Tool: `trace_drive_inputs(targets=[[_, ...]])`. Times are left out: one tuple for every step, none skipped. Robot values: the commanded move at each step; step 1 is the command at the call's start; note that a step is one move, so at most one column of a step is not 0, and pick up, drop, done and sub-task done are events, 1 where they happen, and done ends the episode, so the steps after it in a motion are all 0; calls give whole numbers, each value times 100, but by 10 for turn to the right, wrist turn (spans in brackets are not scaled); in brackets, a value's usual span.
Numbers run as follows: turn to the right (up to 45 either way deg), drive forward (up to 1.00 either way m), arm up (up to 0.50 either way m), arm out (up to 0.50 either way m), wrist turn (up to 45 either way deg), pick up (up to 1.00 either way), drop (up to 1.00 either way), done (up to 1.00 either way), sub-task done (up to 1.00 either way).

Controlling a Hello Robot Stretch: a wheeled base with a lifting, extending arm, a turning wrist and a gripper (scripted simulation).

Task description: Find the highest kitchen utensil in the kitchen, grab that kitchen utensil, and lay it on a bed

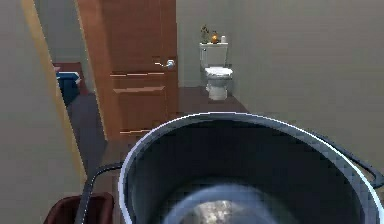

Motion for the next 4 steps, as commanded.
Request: trace_drive_inputs(targets=[[0,20,0,0,0,0,0,0,0],[-150,0,0,0,0,0,0,0,0],[0,90,0,0,0,0,0,0,0],[-300,0,0,0,0,0,0,0,0]])
